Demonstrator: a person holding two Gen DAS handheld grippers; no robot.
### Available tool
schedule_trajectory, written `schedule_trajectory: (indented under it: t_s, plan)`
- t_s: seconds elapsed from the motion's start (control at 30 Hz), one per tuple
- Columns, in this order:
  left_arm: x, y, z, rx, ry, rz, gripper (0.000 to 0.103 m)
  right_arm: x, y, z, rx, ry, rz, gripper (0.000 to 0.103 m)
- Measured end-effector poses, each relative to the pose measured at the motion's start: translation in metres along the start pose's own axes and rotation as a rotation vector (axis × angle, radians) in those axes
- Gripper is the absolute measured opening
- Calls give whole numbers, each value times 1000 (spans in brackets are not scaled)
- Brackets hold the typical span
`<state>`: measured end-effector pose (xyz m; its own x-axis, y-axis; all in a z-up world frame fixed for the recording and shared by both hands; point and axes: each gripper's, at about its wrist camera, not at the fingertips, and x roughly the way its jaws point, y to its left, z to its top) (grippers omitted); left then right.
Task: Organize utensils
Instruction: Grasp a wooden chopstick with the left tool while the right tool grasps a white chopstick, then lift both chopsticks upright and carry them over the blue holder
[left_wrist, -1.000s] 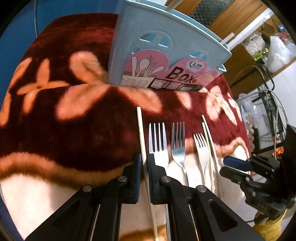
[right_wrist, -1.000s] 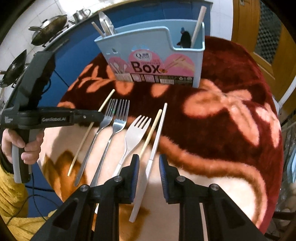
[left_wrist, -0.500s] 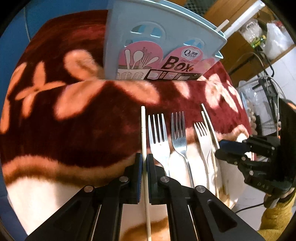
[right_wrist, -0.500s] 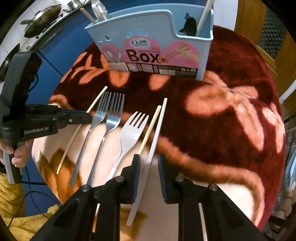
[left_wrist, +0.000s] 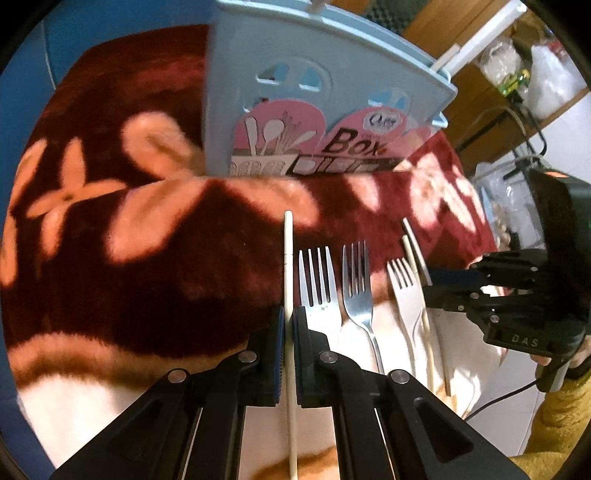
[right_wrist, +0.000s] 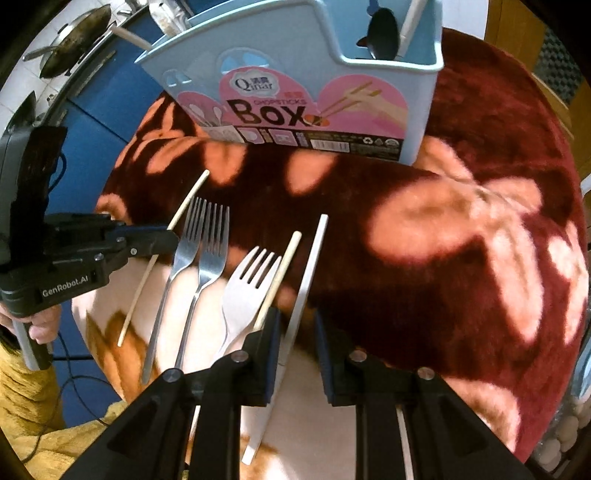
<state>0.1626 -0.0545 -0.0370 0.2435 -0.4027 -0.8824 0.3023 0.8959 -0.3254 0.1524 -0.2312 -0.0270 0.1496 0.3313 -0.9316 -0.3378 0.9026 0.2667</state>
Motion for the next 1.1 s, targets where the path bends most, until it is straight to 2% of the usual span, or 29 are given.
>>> schedule_trajectory:
  t_s: [0.07,0.23,0.37,0.43,0.53,0.63,0.73,0.77,0.8,0.83,0.93,0.97,1.1]
  plan:
    - [-8,1,-4,15,-54,1,4,-1,-5,3,3,-2,7,16]
    - [-28,4,-11,3,-149,-6,4,-3,-11,2,21,-19,22,13]
    - [-48,3,-15,8,-269,30,4,-4,-15,-3,56,-46,14,12]
    - [-52,5,-15,2,-297,35,4,-5,-19,-6,95,-64,27,10]
    - [-58,7,-17,-14,-329,31,4,-9,-26,-12,131,-95,55,7]
    - [-69,4,-26,-3,-393,50,4,-18,-30,-20,157,-142,130,7]
    - [-79,0,-33,-5,-448,47,4,-38,-25,-34,138,-245,157,7]
    - [-81,-2,-35,-6,-465,51,4,-38,-25,-34,138,-245,157,7]
    - [-85,-5,-37,1,-489,64,4,-51,-18,-41,105,-328,119,7]
    - [-89,-7,-39,10,-510,77,4,-51,-18,-41,105,-328,119,7]
    - [-102,-12,-43,18,-578,84,4,-69,-3,-51,36,-485,62,7]
    - [-107,-13,-43,14,-595,77,4,-69,-3,-51,36,-485,62,6]
    - [-124,-16,-44,9,-658,55,4,-85,3,-54,17,-594,52,6]
